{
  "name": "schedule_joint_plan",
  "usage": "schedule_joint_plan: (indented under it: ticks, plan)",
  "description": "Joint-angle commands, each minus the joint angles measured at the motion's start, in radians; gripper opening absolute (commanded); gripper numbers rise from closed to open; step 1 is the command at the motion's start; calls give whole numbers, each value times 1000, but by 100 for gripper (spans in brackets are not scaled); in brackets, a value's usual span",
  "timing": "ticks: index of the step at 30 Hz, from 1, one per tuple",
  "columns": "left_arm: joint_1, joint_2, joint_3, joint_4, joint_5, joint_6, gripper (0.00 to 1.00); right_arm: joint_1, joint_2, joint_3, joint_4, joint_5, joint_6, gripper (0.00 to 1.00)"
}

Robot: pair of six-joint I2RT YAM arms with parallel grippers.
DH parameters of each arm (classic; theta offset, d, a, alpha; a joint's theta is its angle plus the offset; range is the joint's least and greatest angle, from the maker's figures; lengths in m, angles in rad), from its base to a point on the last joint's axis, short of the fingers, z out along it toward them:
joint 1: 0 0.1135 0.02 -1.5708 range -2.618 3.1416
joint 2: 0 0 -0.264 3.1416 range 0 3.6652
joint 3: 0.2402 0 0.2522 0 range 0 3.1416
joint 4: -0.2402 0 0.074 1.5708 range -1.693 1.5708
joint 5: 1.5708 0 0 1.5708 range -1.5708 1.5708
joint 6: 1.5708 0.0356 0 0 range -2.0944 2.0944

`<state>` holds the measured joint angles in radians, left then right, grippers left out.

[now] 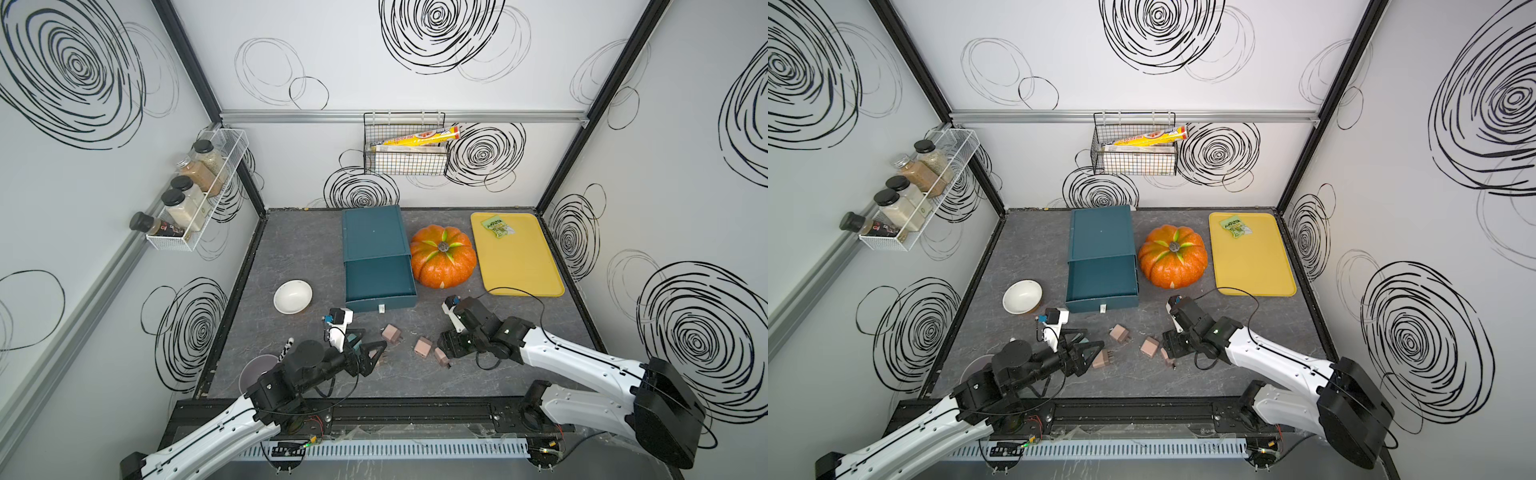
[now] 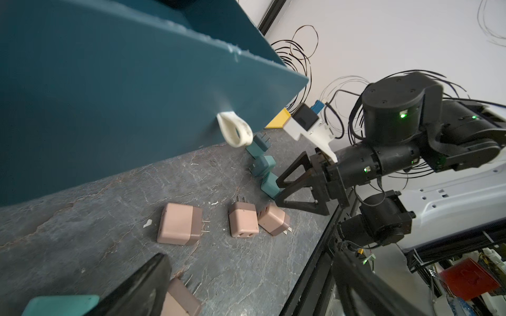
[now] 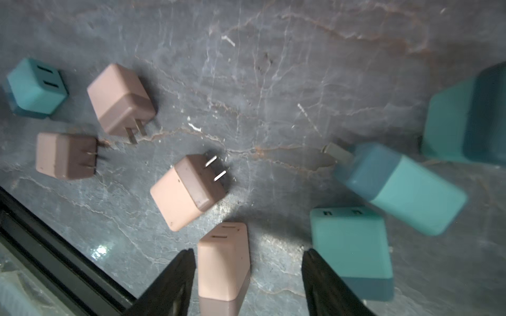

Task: Place the plugs into the drawer by color
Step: Pick up the plug from the center of the board.

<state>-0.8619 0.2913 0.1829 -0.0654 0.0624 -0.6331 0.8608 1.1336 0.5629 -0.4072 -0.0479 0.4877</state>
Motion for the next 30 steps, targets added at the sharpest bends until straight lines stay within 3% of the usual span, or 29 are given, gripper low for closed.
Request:
schedule_joint_plan:
  ticks: [1, 14, 16, 19, 21, 30]
  plan:
    - [3, 4, -14, 44, 0, 30, 99, 52, 20, -25, 65, 9, 29, 65]
    - [1, 3, -23, 18, -27, 13, 99, 115, 13, -103, 97, 52, 89, 55]
    - [1, -1, -26, 20, -22, 13, 99, 115, 31, -109, 117, 44, 84, 51]
    - [1, -3, -26, 12, -35, 10, 99, 118, 40, -112, 132, 33, 85, 36]
    - [-1, -2, -26, 16, -26, 10, 99, 119, 10, -110, 131, 21, 87, 21]
    - [0, -18, -44, 76, 36, -11, 99, 118, -250, 73, -66, 45, 93, 18]
